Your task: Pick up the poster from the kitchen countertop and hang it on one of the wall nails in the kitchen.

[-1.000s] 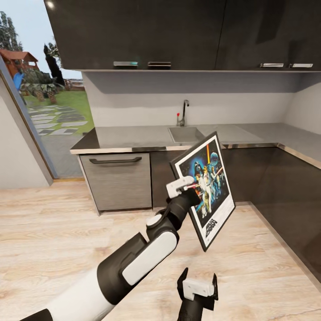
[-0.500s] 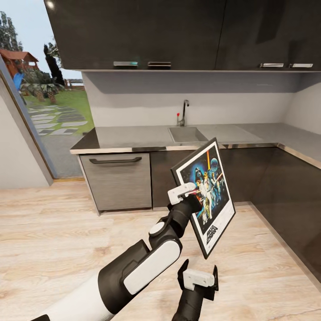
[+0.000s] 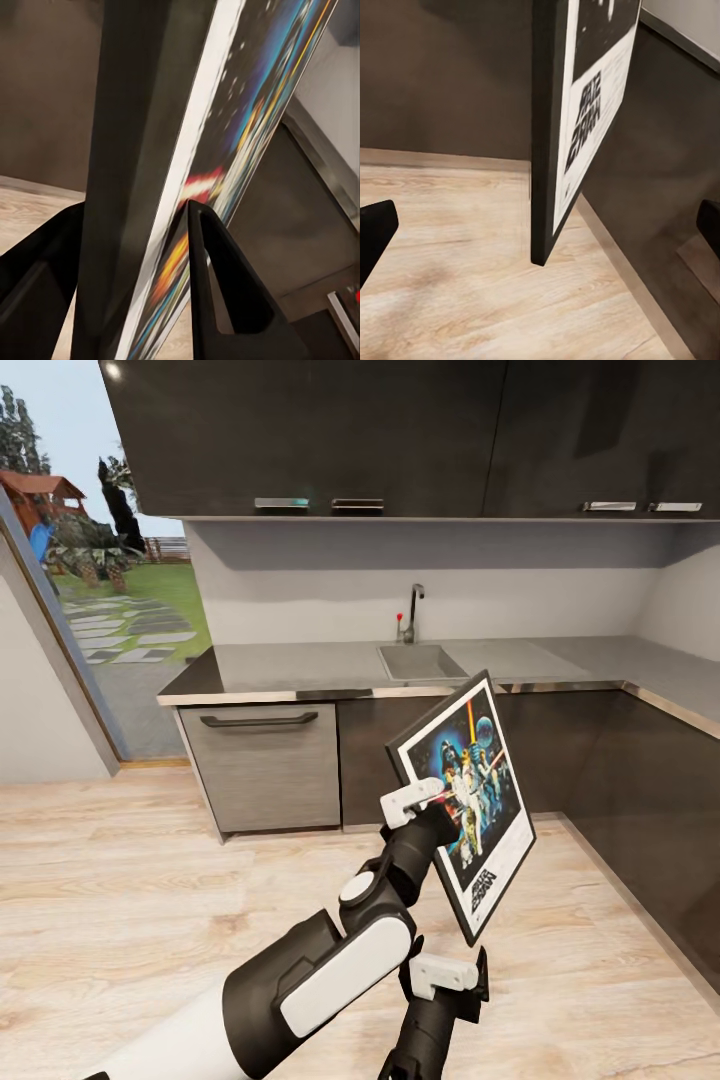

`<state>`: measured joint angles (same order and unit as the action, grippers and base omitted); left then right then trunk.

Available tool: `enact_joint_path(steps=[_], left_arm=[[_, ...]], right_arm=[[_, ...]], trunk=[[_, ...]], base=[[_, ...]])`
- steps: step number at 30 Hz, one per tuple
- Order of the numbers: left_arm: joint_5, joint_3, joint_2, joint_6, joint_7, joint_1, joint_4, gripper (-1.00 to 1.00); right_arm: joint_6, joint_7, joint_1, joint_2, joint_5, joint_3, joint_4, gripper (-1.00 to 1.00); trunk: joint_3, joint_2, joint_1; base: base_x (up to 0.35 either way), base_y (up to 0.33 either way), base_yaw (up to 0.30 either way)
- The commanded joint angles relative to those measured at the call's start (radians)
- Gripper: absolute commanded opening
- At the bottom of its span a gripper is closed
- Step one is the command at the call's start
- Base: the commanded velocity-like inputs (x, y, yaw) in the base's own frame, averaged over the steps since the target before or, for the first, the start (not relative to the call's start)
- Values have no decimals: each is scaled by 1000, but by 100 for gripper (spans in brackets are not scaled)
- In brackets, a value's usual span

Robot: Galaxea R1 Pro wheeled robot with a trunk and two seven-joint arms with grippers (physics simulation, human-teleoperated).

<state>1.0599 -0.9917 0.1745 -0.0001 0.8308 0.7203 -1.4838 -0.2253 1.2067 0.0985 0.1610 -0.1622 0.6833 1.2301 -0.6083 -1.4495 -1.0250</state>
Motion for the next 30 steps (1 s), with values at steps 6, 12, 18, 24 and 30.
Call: enact_joint_path(steps=[6,12,18,24,30], left_arm=[[3,-6,0,-8,5,1,-1,-100],[3,-7,0,-10,5,1,-2,-100],[18,-6,0,7,8,-7,-19,-100],[18,-6,0,21,8,-7,-28,-100],[18,-6,0,21,8,-7,-28,-100]], right_arm=[[-10,4,1,-1,-3,0,0,100],[-8,4,1,-1,-4,-2,0,100],[10,-5,18,-19,12,-12,-17,100],[10,-5,32,-25,12,-12,-19,100],[10,-5,32,-25,12,-12,-19,100]], trunk=[[-1,-1,0],[-1,-1,0],[-1,-1,0],[-1,-1,0],[-1,-1,0]], base=[[0,0,0],[0,0,0],[0,0,0],[0,0,0],[0,0,0]])
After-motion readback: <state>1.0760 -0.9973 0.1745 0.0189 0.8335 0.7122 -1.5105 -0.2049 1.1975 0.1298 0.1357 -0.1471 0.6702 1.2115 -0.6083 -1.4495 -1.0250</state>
